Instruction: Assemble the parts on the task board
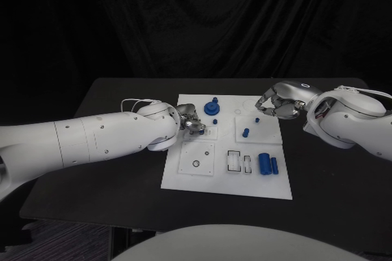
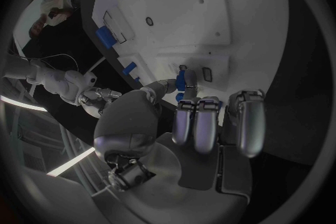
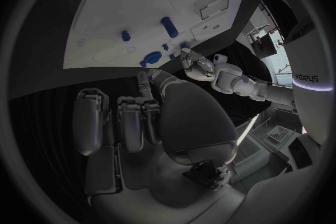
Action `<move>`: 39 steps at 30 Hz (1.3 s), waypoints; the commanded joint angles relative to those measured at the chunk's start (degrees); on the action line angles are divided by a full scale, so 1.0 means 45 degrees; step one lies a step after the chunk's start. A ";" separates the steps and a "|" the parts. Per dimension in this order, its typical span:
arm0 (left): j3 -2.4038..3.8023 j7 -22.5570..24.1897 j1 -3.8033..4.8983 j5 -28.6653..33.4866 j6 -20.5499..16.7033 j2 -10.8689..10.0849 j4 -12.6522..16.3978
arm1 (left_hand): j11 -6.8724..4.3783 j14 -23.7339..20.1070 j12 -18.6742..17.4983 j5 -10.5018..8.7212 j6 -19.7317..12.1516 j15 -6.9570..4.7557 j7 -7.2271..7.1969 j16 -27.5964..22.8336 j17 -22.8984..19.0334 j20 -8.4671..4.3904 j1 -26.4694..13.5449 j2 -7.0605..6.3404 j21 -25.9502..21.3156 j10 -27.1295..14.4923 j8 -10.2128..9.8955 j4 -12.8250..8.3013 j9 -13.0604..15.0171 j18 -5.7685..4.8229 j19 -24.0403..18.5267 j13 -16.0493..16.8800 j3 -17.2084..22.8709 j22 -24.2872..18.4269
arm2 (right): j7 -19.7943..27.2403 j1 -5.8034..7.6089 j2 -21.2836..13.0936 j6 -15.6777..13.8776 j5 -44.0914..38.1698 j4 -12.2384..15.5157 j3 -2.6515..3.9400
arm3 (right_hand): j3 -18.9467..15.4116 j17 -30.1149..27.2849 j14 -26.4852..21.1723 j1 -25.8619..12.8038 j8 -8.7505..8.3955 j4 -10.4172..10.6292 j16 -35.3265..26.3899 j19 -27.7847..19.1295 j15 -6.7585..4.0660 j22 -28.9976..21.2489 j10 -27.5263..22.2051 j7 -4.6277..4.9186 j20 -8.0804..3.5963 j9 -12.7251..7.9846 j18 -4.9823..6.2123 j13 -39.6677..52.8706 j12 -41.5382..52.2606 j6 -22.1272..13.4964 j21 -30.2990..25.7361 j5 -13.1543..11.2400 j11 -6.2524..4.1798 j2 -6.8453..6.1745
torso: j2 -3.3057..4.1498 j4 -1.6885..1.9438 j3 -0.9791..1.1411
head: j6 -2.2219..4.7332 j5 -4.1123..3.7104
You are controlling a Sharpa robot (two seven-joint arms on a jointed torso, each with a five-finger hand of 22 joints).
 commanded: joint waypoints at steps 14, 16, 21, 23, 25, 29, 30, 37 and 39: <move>0.0000 0.0296 -0.0075 -0.0048 0.0299 -0.0131 0.0137 | -0.0076 0.1346 -0.0006 0.0042 -0.0001 -0.0060 -0.0091 0.0083 0.3353 -0.0080 0.0002 0.0081 -0.0035 0.1326 -0.0034 -0.0372 -0.0018 0.0093 0.0363 0.3325 0.0477 0.2718 | -0.0236 -0.0032 -0.0011 -0.0061 -0.0021 -0.0006 0.0008 | 0.0081 0.3353 0.1349 -0.0093 -0.0058 -0.0001 0.0037 0.0265 0.0047 0.2671 0.1326 -0.0066 0.0048 -0.0004 0.0105 0.3355 0.0034 -0.0014 -0.0057 0.0091 0.0014 -0.0006 | -0.0006 -0.0006 0.0000 | -0.0003 -0.0007; 0.0000 0.0318 -0.0078 -0.0048 0.0327 -0.0129 0.0128 | -0.0075 0.1346 -0.0006 0.0035 -0.0020 -0.0059 -0.0088 0.0083 0.3353 -0.0081 0.0006 0.0069 -0.0048 0.1326 -0.0049 -0.0368 -0.0024 0.0096 0.0358 0.3325 0.0476 0.2715 | -0.0243 -0.0033 -0.0011 -0.0051 -0.0021 -0.0009 0.0008 | 0.0081 0.3353 0.1349 -0.0093 -0.0058 -0.0001 0.0037 0.0265 0.0047 0.2671 0.1326 -0.0066 0.0048 -0.0004 0.0105 0.3355 0.0034 -0.0014 -0.0057 0.0091 0.0014 -0.0006 | -0.0002 0.0006 -0.0002 | -0.0003 -0.0016; 0.0000 0.0405 -0.0084 -0.0048 0.0304 -0.0103 0.0085 | -0.0061 0.1346 -0.0006 -0.0051 -0.0076 -0.0051 -0.0070 0.0083 0.3353 -0.0079 0.0004 0.0065 -0.0087 0.1326 -0.0095 -0.0315 -0.0043 0.0103 0.0340 0.3325 0.0458 0.2703 | -0.0247 -0.0037 0.0007 -0.0030 -0.0021 -0.0021 0.0008 | 0.0081 0.3353 0.1349 -0.0093 -0.0058 -0.0001 0.0037 0.0265 0.0047 0.2671 0.1326 -0.0066 0.0048 -0.0004 0.0105 0.3355 0.0034 -0.0014 -0.0057 0.0091 0.0014 -0.0006 | 0.0002 -0.0003 -0.0003 | -0.0003 0.0014; 0.0000 0.0432 -0.0087 -0.0048 0.0264 -0.0086 0.0061 | -0.0054 0.1346 -0.0006 -0.0087 -0.0098 -0.0045 -0.0061 0.0083 0.3353 -0.0076 0.0001 0.0079 -0.0097 0.1326 -0.0113 -0.0276 -0.0051 0.0104 0.0336 0.3325 0.0449 0.2701 | -0.0247 -0.0041 0.0016 -0.0021 -0.0021 -0.0026 0.0008 | 0.0091 0.3353 0.1349 -0.0102 -0.0064 -0.0012 0.0037 0.0262 0.0043 0.2669 0.1326 -0.0065 0.0044 -0.0005 0.0107 0.3355 0.0034 -0.0020 -0.0066 0.0092 0.0011 -0.0013 | 0.0004 0.0002 -0.0001 | -0.0003 0.0017; 0.0000 0.0455 -0.0093 -0.0048 0.0220 -0.0074 0.0042 | -0.0049 0.1346 -0.0006 -0.0112 -0.0109 -0.0041 -0.0056 0.0083 0.3353 -0.0074 0.0002 0.0094 -0.0097 0.1326 -0.0124 -0.0250 -0.0056 0.0104 0.0336 0.3325 0.0444 0.2701 | -0.0246 -0.0044 0.0022 -0.0014 -0.0021 -0.0030 0.0008 | 0.0091 0.3353 0.1349 -0.0102 -0.0064 -0.0012 0.0037 0.0262 0.0043 0.2669 0.1326 -0.0065 0.0044 -0.0005 0.0107 0.3355 0.0034 -0.0020 -0.0066 0.0092 0.0011 -0.0013 | 0.0001 0.0001 0.0001 | -0.0003 0.0038; 0.0000 0.0504 -0.0113 -0.0048 0.0174 -0.0065 0.0016 | -0.0038 0.1346 -0.0006 -0.0216 -0.0160 -0.0033 -0.0045 0.0083 0.3353 -0.0068 0.0040 0.0082 -0.0102 0.1326 -0.0171 -0.0228 -0.0080 0.0103 0.0334 0.3325 0.0417 0.2701 | -0.0249 -0.0049 0.0020 0.0001 -0.0021 -0.0035 0.0008 | 0.0091 0.3353 0.1349 -0.0102 -0.0064 -0.0012 0.0037 0.0262 0.0043 0.2669 0.1326 -0.0065 0.0044 -0.0005 0.0107 0.3355 0.0034 -0.0020 -0.0066 0.0092 0.0011 -0.0013 | -0.0001 -0.0005 0.0005 | -0.0003 0.0041; 0.0000 0.0506 -0.0118 -0.0048 0.0176 -0.0063 0.0009 | -0.0036 0.1346 -0.0006 -0.0244 -0.0165 -0.0031 -0.0041 0.0083 0.3353 -0.0067 0.0045 0.0081 -0.0102 0.1326 -0.0181 -0.0217 -0.0087 0.0103 0.0335 0.3325 0.0407 0.2702 | -0.0250 -0.0049 0.0019 0.0005 -0.0021 -0.0036 0.0008 | 0.0091 0.3353 0.1349 -0.0102 -0.0064 -0.0012 0.0037 0.0262 0.0043 0.2669 0.1326 -0.0065 0.0044 -0.0005 0.0107 0.3355 0.0034 -0.0020 -0.0066 0.0092 0.0011 -0.0013 | 0.0004 -0.0006 0.0007 | -0.0003 0.0036; 0.0000 0.0564 -0.0155 -0.0048 -0.0042 -0.0022 -0.0076 | -0.0027 0.1346 -0.0006 -0.0308 -0.0185 -0.0024 -0.0030 0.0083 0.3353 -0.0062 0.0063 0.0104 -0.0097 0.1326 -0.0219 -0.0173 -0.0117 0.0101 0.0338 0.3325 0.0389 0.2704 | -0.0242 -0.0053 0.0012 0.0005 -0.0021 -0.0040 0.0008 | 0.0091 0.3353 0.1349 -0.0102 -0.0064 -0.0012 0.0037 0.0262 0.0043 0.2669 0.1326 -0.0065 0.0044 -0.0005 0.0107 0.3355 0.0034 -0.0020 -0.0066 0.0092 0.0011 -0.0013 | 0.0000 -0.0004 0.0007 | -0.0003 0.0086; 0.0000 0.0570 -0.0162 -0.0048 -0.0101 -0.0006 -0.0106 | -0.0027 0.1346 -0.0006 -0.0311 -0.0186 -0.0023 -0.0031 0.0083 0.3353 -0.0062 0.0068 0.0108 -0.0082 0.1326 -0.0222 -0.0171 -0.0120 0.0097 0.0345 0.3325 0.0391 0.2709 | -0.0241 -0.0054 0.0011 0.0008 -0.0021 -0.0039 0.0008 | 0.0091 0.3353 0.1349 -0.0102 -0.0064 -0.0012 0.0037 0.0262 0.0043 0.2669 0.1326 -0.0065 0.0044 -0.0005 0.0107 0.3355 0.0034 -0.0020 -0.0066 0.0092 0.0011 -0.0013 | -0.0001 -0.0007 0.0007 | -0.0003 0.0090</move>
